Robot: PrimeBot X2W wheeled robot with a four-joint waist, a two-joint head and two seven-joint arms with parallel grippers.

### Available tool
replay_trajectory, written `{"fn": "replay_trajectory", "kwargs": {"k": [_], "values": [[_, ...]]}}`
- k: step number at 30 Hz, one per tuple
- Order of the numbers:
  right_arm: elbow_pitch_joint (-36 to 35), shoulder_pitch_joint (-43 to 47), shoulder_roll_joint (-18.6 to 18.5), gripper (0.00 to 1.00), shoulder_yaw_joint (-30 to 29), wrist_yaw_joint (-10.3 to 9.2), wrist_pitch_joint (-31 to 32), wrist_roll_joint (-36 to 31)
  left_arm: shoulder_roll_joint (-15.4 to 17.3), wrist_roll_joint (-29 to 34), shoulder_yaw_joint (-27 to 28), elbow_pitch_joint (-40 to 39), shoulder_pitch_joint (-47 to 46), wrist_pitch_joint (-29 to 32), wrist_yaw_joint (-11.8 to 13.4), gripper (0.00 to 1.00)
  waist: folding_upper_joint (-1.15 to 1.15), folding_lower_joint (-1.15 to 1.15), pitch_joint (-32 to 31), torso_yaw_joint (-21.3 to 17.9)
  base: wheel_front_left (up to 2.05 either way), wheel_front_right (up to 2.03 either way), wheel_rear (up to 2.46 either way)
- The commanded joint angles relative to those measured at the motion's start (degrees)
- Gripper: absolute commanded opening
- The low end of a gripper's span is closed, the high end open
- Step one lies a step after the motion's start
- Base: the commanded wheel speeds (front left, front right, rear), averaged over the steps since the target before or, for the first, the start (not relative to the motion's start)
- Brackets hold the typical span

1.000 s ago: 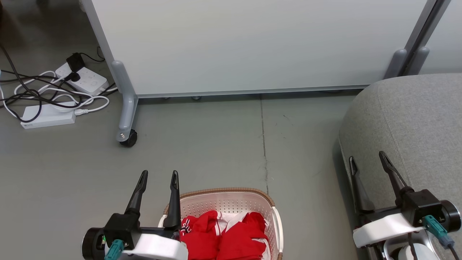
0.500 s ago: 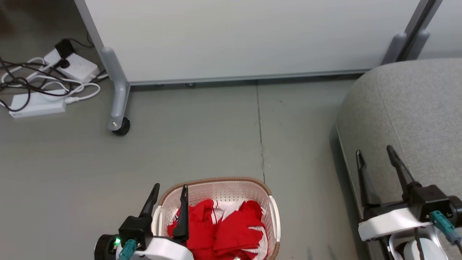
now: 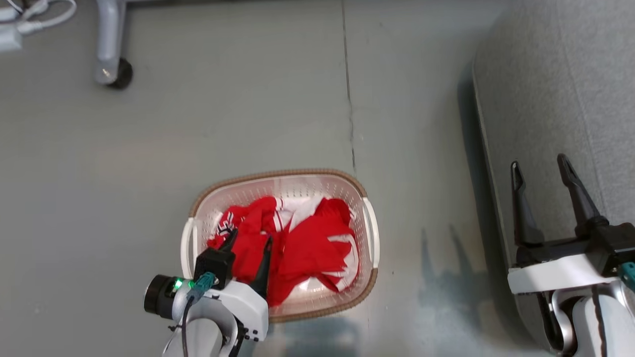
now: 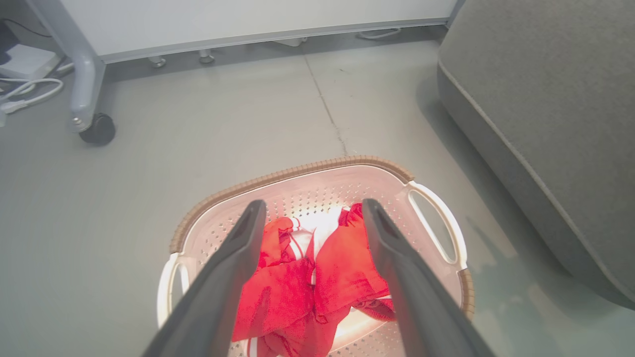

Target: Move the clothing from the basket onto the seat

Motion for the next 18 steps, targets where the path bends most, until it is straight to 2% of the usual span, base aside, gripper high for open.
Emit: {"fn": "replay_trajectory", "kwargs": {"k": [1, 5, 10, 18], "values": [[-0.36, -0.92, -0.27, 1.0, -0.4, 0.02, -0.3, -0.09, 0.3, 0.48, -0.03, 0.54, -1.47, -0.03, -0.21, 1.0, 0.0, 0.0, 4.74, -1.48, 0.0, 0.0, 0.0], [-0.98, -2.43, 0.06, 1.0, -0.33, 0.02, -0.3, 0.4, 0.3, 1.51, -1.87, 8.93, -7.01, -0.03, -1.0, 1.0, 0.0, 0.0, 9.17, -2.68, 0.0, 0.0, 0.0], [-1.81, -4.32, 0.3, 1.0, 0.62, 0.02, -0.3, 0.72, 1.11, 5.91, -5.4, 20.28, -14.88, 0.34, -0.37, 1.0, 0.0, 0.0, 14.63, -4.25, 0.0, 0.0, 0.0], [-4.17, -6.43, 0.6, 1.0, 2.08, 0.02, -0.3, 1.25, 2.08, 8.81, -7.99, 30.52, -25.41, 1.84, 0.44, 1.0, 0.0, 0.0, 22.16, -5.68, 0.0, 0.0, 0.0]]}}
